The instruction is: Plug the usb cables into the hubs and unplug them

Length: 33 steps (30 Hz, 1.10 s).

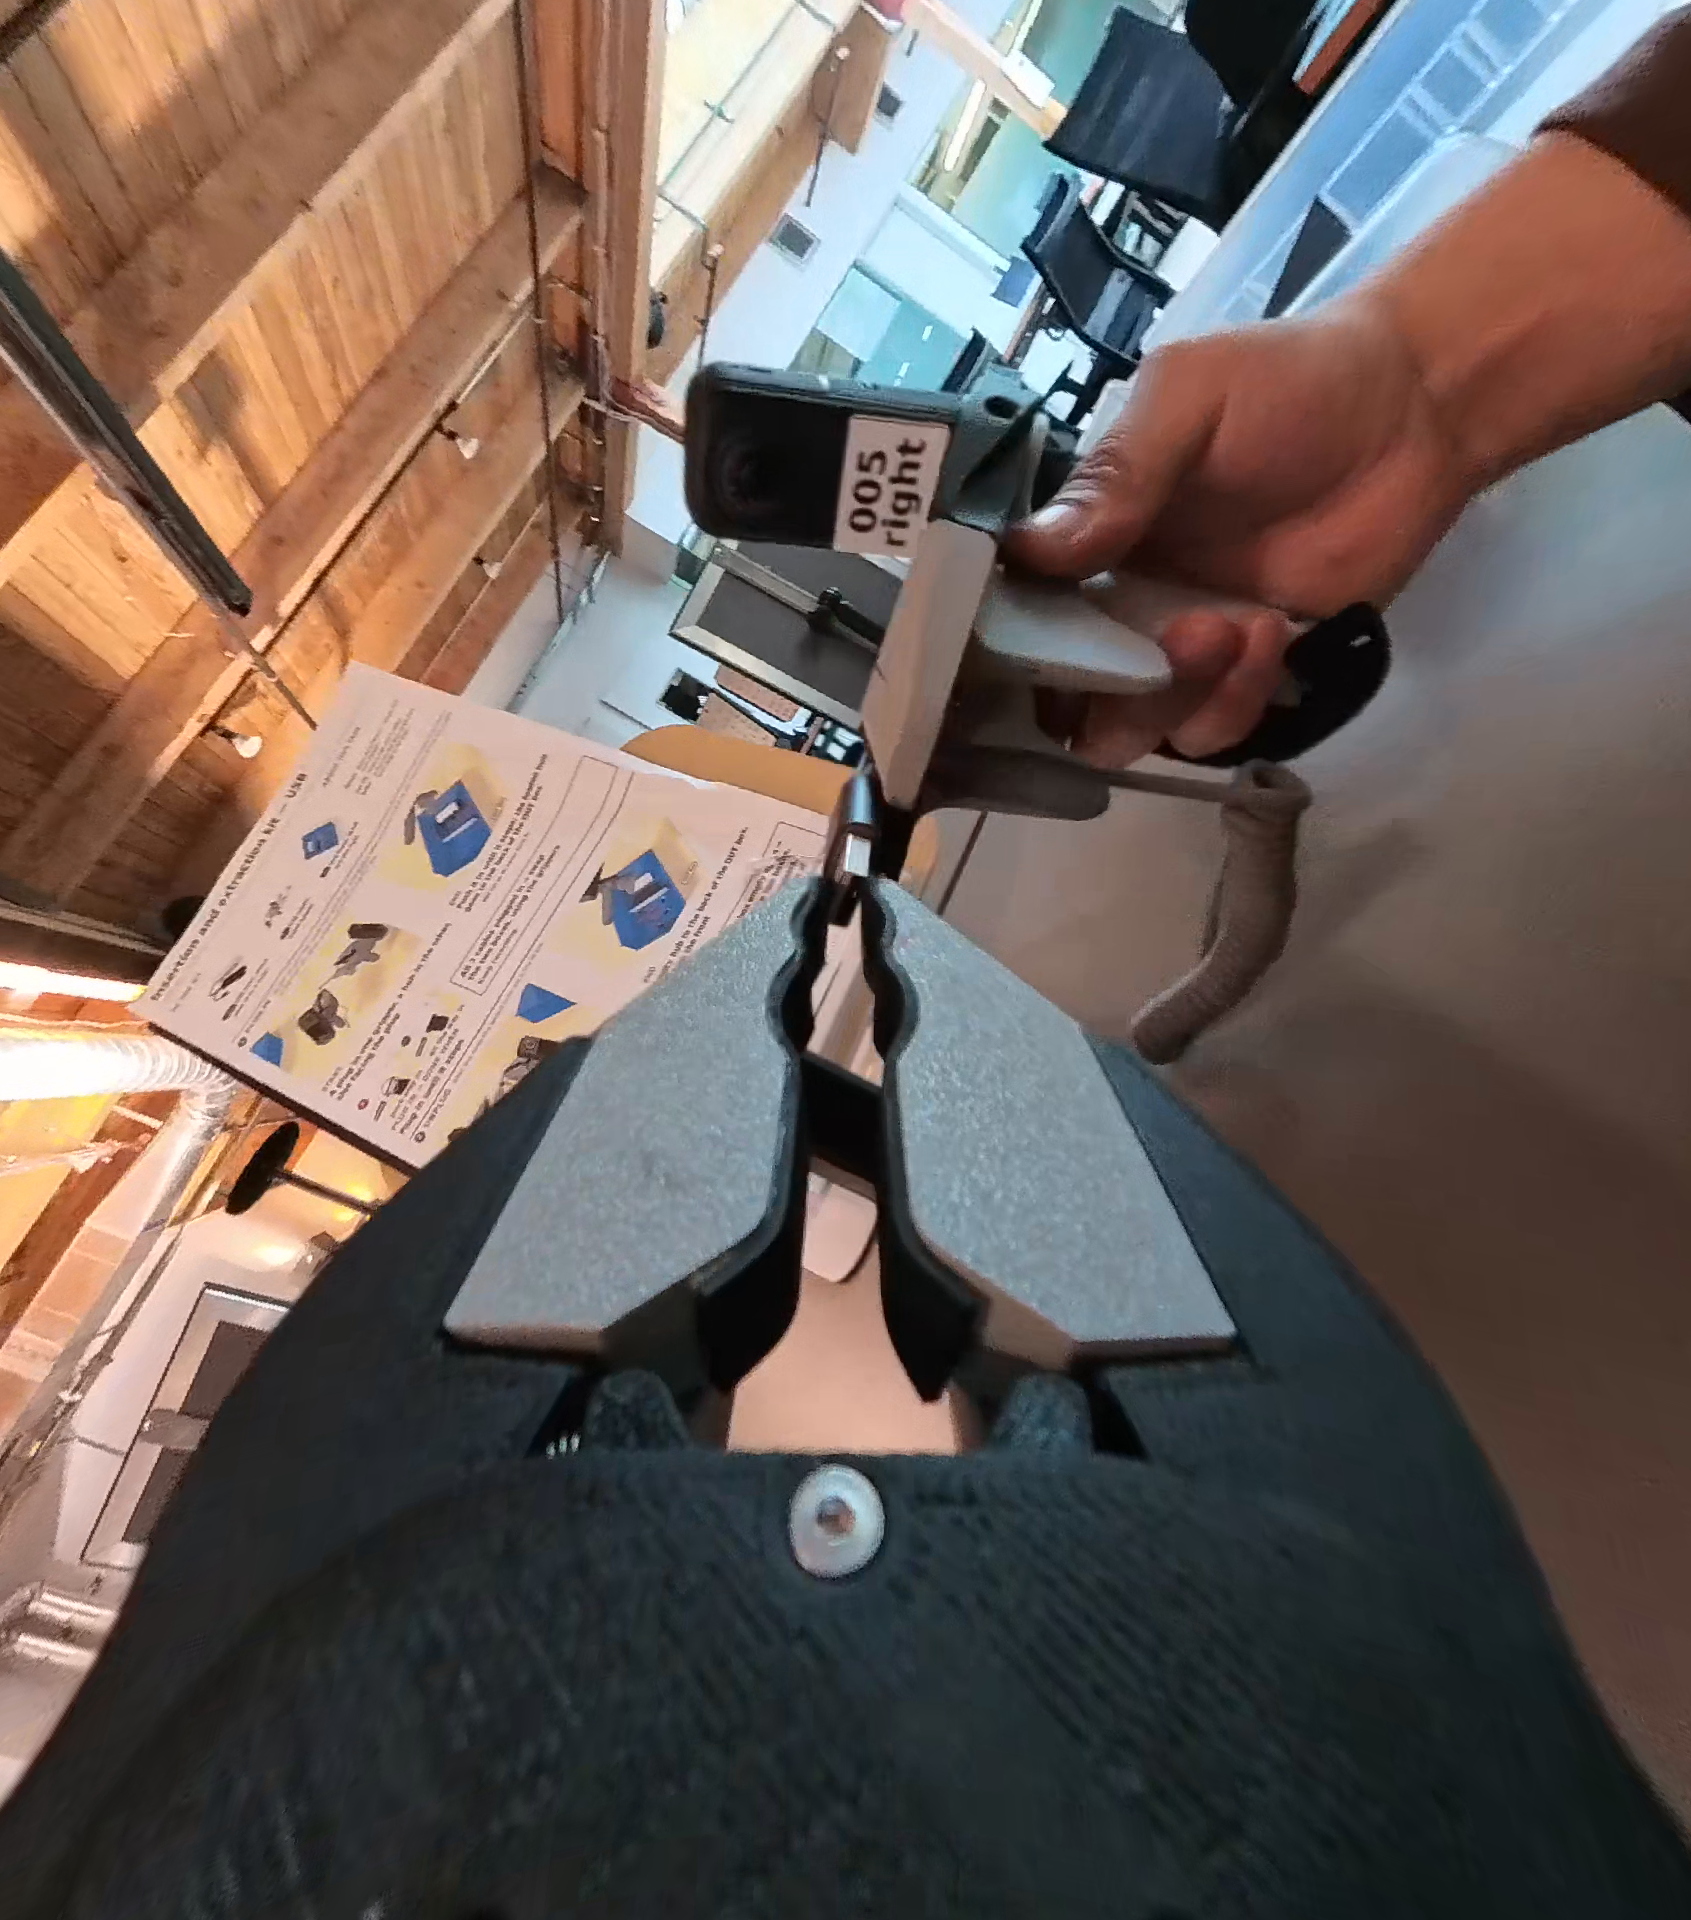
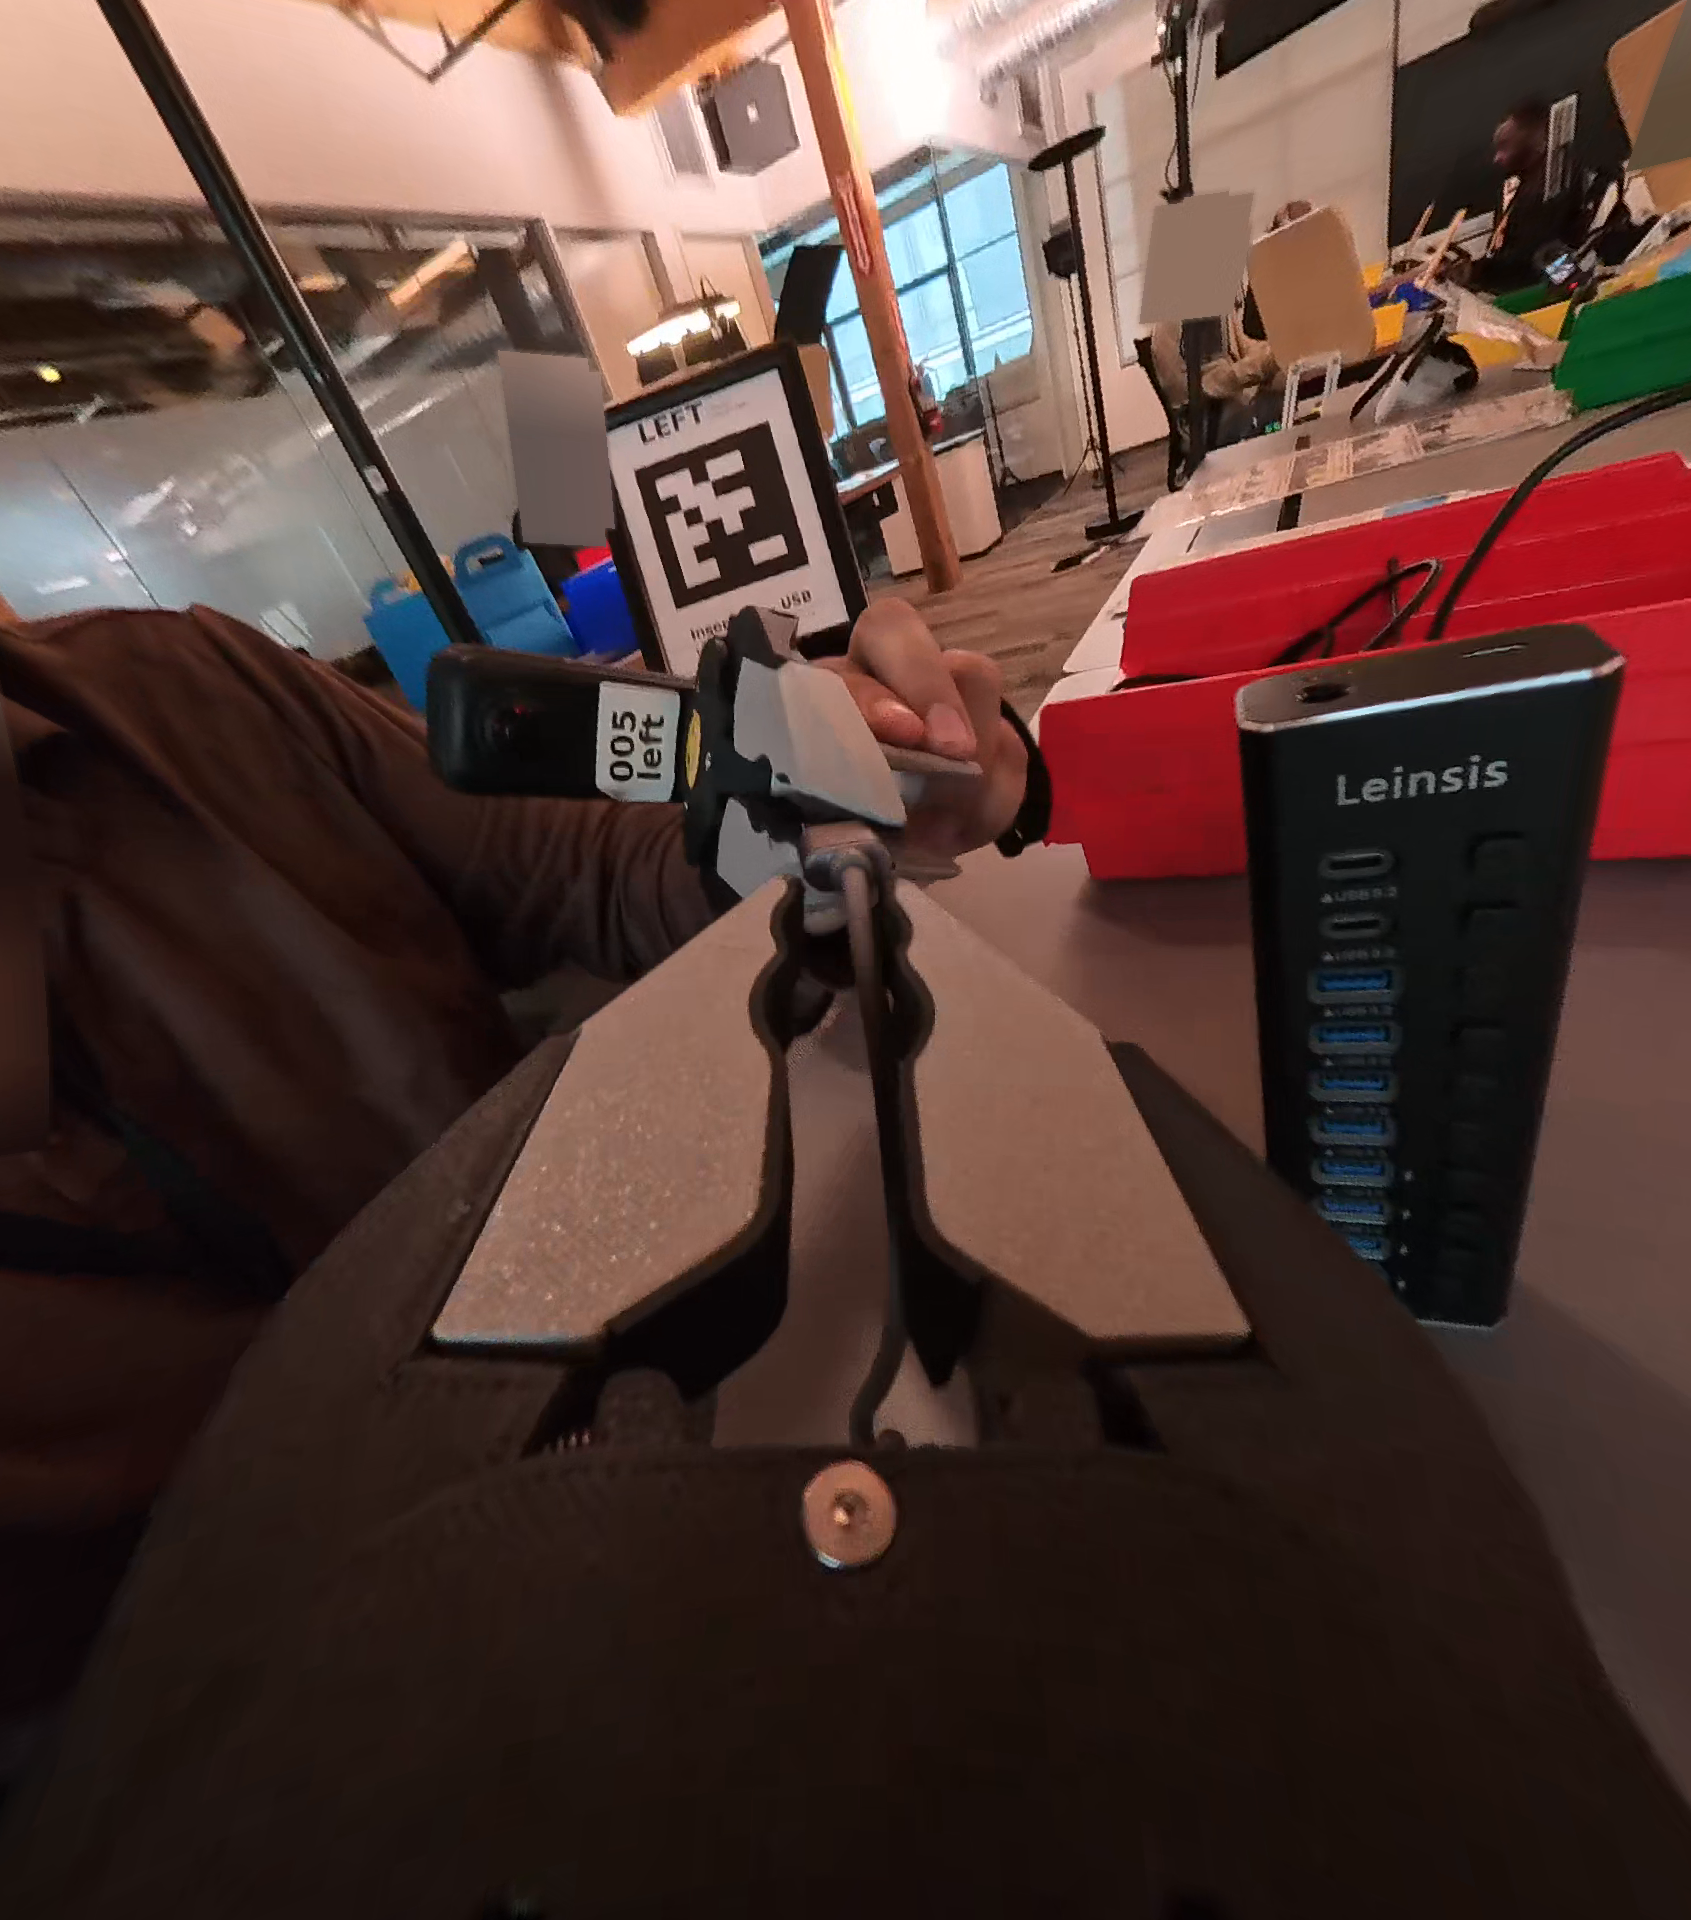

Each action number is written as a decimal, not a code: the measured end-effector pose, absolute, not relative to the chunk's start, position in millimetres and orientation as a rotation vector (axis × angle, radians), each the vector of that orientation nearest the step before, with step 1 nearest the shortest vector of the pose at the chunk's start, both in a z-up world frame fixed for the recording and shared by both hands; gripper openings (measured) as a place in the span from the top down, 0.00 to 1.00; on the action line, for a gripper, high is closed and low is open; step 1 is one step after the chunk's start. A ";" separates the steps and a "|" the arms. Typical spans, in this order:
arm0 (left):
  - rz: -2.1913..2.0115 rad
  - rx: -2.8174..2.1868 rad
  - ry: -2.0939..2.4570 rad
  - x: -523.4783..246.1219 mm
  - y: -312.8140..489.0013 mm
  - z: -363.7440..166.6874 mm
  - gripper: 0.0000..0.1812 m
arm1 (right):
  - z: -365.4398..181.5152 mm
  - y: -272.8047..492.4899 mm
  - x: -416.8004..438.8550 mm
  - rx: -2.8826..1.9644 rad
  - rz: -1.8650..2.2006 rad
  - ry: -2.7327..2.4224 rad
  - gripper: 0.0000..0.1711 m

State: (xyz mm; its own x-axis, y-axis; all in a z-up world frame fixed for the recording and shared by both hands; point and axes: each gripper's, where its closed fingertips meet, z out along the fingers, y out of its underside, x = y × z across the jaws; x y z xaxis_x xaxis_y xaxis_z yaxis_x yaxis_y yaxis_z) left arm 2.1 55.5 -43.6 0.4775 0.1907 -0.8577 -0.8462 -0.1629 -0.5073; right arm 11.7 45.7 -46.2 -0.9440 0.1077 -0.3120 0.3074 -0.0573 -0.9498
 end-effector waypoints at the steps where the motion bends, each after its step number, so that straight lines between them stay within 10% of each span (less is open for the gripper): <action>1: 1.022 -1.445 0.592 1.0 55.1 -42.7 0.98 | -45.1 44.5 10.5 0.467 -2.149 2.037 0.94; 33: 1.152 -1.409 0.545 -8.0 57.4 -47.3 0.99 | -41.2 43.8 -0.4 0.583 -2.166 1.845 0.93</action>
